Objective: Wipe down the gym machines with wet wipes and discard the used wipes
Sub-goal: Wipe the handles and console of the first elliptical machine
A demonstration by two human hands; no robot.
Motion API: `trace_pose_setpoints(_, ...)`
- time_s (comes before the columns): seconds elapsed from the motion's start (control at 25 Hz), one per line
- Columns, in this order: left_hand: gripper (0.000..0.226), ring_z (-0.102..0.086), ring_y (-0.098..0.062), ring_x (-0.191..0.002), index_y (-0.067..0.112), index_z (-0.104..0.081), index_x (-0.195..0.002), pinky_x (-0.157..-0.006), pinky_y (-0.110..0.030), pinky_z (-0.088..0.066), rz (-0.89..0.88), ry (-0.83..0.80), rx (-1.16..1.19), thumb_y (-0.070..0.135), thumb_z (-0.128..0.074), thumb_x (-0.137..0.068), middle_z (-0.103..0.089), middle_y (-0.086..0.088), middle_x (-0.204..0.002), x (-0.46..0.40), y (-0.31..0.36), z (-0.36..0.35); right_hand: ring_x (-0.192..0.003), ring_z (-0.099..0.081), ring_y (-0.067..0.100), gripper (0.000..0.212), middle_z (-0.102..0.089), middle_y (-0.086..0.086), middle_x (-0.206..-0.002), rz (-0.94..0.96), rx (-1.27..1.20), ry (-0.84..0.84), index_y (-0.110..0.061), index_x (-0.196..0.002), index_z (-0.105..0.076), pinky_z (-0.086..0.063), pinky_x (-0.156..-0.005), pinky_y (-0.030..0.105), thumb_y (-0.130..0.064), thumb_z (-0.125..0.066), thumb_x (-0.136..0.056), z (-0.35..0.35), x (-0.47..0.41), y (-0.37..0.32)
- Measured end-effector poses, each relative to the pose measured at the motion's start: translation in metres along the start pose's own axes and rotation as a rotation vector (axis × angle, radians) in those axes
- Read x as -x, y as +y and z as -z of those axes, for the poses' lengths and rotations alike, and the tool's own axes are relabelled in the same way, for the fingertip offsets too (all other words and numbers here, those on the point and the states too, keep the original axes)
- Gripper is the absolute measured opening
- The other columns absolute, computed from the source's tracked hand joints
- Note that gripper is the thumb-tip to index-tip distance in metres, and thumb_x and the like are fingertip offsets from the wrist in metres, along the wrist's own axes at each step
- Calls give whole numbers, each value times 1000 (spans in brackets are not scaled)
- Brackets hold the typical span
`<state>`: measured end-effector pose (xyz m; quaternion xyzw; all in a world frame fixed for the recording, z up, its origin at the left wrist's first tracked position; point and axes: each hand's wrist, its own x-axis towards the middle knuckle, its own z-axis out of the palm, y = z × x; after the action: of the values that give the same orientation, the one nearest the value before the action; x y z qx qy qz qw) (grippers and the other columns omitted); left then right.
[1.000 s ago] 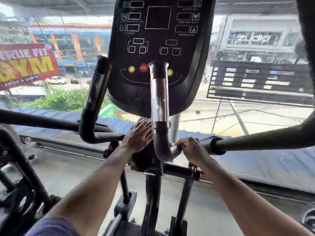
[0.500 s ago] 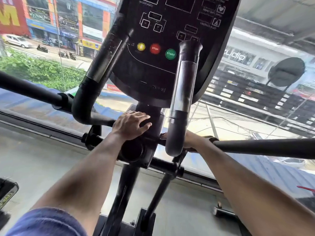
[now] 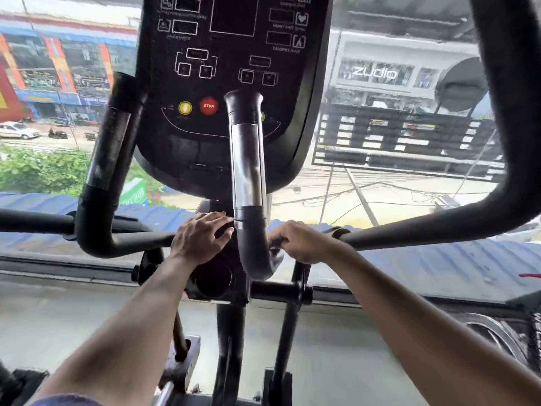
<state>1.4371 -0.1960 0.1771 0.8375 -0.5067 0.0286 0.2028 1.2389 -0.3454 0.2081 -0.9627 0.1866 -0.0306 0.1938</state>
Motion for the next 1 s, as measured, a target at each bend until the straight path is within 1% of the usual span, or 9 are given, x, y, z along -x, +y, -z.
trace_pose_setpoints(0.08,37,-54,-44,-131,-1,-67,-128,-107,-50,-40,36,-3,31,22,-55,-102,-62,-22,-139,8,17,11,-88,-66,4,42,-77,2,-99,25,22,-19,-11,-107,-78,-50,-86,18,11,-47,-90,-8,-10,14)
trace_pose_setpoints(0.12,46,-57,-47,-126,-9,-69,-121,-105,-52,-43,61,33,76,27,-52,-98,-65,-28,-131,11,22,15,-93,-67,13,45,-77,3,-101,29,59,-40,-13,-109,-78,-52,-89,29,11,-46,-87,-13,-15,20)
trace_pose_setpoints(0.24,92,-60,-50,-119,-15,-69,-114,-100,-52,-46,105,41,155,59,-29,-77,-66,-34,-123,18,33,22,-90,-67,17,42,-76,1,-96,84,145,-87,-16,-104,-76,-52,-83,34,8,-49,-82,-28,-29,32)
trace_pose_setpoints(0.36,58,-52,-39,-132,-3,-63,-132,-104,-42,-40,219,-64,83,46,-55,-102,-61,-25,-138,7,27,13,-91,-66,17,43,-75,1,-101,83,122,-104,-18,-108,-75,-47,-77,28,8,-49,-85,-27,-30,35)
trace_pose_setpoints(0.56,41,-59,-33,-124,16,-69,-127,-101,-41,-45,94,-41,-2,45,-56,-102,-67,-7,-134,1,8,2,-101,-65,18,48,-76,3,-109,104,13,-57,-15,-115,-76,-49,-89,31,9,-46,-86,-17,-14,22)
trace_pose_setpoints(0.68,54,-71,-42,-97,5,-78,-103,-83,-53,-56,25,29,37,49,-51,-87,-76,-16,-104,7,8,4,-103,-67,4,48,-77,-3,-111,97,-204,-34,-16,-115,-77,-47,-90,14,9,-43,-93,-1,7,11)
trace_pose_setpoints(0.8,62,-73,-43,-85,1,-78,-94,-74,-56,-59,-20,39,62,49,-40,-78,-76,-17,-91,15,10,6,-103,-68,-4,37,-77,-13,-106,55,-461,63,-26,-112,-79,-50,-94,15,-1,-54,-100,-1,38,2)
trace_pose_setpoints(0.92,79,-67,-43,-109,1,-76,-106,-94,-53,-51,-22,22,69,56,-29,-73,-73,-18,-116,17,20,19,-94,-73,6,20,-79,-6,-98,-75,-984,415,-28,-98,-83,-57,-90,23,-16,-78,-84,-36,74,-7)
trace_pose_setpoints(1.0,70,-60,-38,-125,9,-74,-121,-103,-51,-45,21,29,76,55,-38,-83,-67,-12,-135,18,21,21,-100,-75,20,18,-79,8,-104,-300,-1358,599,-17,-99,-81,-59,-94,34,-14,-76,-82,-68,91,-11)
